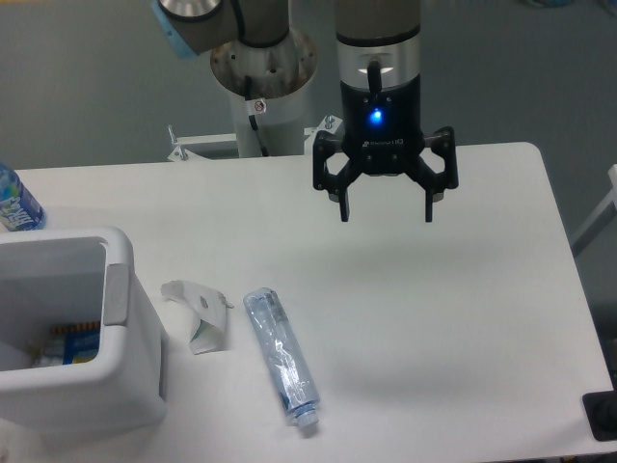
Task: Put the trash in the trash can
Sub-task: 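Move the open gripper down toward the crumpled white tissue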
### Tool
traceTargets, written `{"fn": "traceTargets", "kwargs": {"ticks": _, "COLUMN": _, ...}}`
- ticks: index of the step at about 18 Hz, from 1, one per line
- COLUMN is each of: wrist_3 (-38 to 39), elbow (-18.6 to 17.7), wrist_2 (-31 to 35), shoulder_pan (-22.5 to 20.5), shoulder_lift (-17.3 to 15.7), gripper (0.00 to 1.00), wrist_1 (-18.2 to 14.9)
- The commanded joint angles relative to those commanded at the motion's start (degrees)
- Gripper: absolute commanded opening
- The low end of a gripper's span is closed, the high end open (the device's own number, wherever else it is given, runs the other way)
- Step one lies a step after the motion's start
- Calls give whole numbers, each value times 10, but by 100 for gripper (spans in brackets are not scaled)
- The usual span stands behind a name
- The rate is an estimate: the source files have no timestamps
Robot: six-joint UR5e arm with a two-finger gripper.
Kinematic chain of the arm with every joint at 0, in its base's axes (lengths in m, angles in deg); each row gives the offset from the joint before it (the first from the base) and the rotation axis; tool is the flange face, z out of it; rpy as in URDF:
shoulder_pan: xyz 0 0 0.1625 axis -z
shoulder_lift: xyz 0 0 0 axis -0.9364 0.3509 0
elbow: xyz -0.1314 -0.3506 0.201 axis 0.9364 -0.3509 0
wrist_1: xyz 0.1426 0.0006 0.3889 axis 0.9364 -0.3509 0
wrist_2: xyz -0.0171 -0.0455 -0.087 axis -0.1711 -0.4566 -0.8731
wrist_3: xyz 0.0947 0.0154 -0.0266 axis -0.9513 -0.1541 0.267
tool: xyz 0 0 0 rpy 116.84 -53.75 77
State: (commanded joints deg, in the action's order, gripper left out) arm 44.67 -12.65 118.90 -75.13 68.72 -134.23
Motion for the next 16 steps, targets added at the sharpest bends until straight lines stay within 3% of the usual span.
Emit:
{"fn": "traceTargets", "kwargs": {"ticks": 6, "wrist_3": 9, "elbow": -53, "wrist_2": 12, "shoulder_pan": 5, "shoulder_lift": -13, "gripper": 100, "wrist_1": 7}}
{"fn": "traceTargets", "kwargs": {"ticks": 10, "wrist_3": 7, "elbow": -108, "wrist_2": 8, "shoulder_pan": 12, "shoulder_lift": -18, "gripper": 100, "wrist_1": 55}}
{"fn": "traceTargets", "kwargs": {"ticks": 16, "wrist_3": 61, "elbow": -162, "wrist_2": 8, "shoulder_pan": 69, "shoulder_lift": -7, "gripper": 100, "wrist_1": 91}}
